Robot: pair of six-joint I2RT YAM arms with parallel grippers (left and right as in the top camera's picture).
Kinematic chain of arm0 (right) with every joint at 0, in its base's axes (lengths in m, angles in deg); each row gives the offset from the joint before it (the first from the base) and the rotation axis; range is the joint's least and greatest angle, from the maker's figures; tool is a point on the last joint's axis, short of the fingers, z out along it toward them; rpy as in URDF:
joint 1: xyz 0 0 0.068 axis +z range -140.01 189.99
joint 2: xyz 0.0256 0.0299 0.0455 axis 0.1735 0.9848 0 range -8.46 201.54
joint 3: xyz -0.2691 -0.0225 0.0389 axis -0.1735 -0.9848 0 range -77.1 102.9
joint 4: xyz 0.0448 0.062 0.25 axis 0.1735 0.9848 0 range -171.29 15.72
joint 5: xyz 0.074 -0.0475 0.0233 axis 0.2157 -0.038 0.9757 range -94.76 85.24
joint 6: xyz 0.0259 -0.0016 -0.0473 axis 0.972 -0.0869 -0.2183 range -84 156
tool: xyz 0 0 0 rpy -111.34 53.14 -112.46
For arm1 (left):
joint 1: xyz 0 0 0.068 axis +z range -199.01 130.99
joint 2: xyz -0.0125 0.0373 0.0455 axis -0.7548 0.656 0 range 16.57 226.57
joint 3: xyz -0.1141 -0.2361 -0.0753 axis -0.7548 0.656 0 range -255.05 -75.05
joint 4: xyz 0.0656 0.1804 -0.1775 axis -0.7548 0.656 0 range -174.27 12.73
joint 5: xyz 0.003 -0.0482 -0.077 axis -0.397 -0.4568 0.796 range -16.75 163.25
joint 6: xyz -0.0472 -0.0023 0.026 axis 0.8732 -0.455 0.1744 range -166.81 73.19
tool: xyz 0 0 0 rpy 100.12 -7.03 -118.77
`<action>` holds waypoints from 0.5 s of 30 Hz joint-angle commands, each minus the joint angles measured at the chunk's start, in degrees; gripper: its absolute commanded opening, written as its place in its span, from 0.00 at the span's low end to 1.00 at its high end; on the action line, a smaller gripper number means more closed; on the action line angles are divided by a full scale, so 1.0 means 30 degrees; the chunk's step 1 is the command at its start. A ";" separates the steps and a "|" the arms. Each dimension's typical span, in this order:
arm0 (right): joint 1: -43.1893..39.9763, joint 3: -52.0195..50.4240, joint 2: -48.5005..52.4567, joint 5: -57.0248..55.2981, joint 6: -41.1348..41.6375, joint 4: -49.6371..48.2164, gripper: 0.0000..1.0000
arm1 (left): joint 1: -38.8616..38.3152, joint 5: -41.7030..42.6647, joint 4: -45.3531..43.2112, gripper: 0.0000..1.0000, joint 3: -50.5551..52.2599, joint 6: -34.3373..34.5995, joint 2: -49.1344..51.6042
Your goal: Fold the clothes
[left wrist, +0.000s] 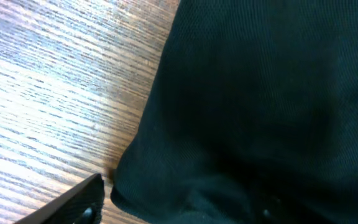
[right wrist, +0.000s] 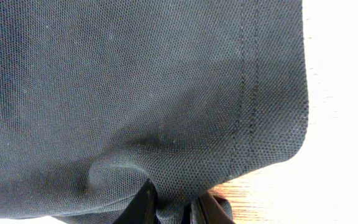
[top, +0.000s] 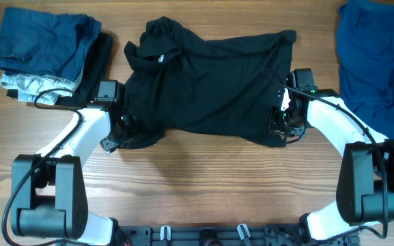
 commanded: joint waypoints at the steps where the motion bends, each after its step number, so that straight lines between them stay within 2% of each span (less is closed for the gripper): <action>1: 0.0095 0.0401 -0.0102 -0.0437 -0.0051 0.0015 0.17 | 0.0036 -0.0590 -0.0102 0.80 0.0146 -0.0044 0.0058; 4: 0.0095 0.0401 -0.0102 -0.0583 -0.0051 0.0015 0.17 | 0.0036 -0.1137 -0.0357 0.83 0.0146 -0.0044 0.0058; 6: 0.0095 0.0401 -0.0102 -0.0590 -0.0044 0.0022 0.17 | 0.0029 -0.0969 -0.0663 0.78 0.0146 -0.0029 0.0058; 7: 0.0095 0.0401 -0.0102 -0.0583 -0.0051 0.0022 0.17 | 0.0029 -0.0758 -0.0823 0.72 0.0153 -0.0029 0.0058; 10: 0.0095 0.0401 -0.0102 -0.0583 -0.0044 0.0022 0.17 | 0.0029 0.0350 -0.1224 0.45 0.0153 -0.0029 0.0058; 13: 0.0095 0.0401 -0.0102 -0.0583 -0.0036 0.0022 0.16 | 0.0029 0.0525 -0.1260 0.25 0.0153 -0.0029 0.0058; 15: 0.0095 0.0401 -0.0102 -0.0554 0.0015 0.0022 0.15 | 0.0029 0.0525 -0.1253 0.07 0.0153 -0.0036 0.0058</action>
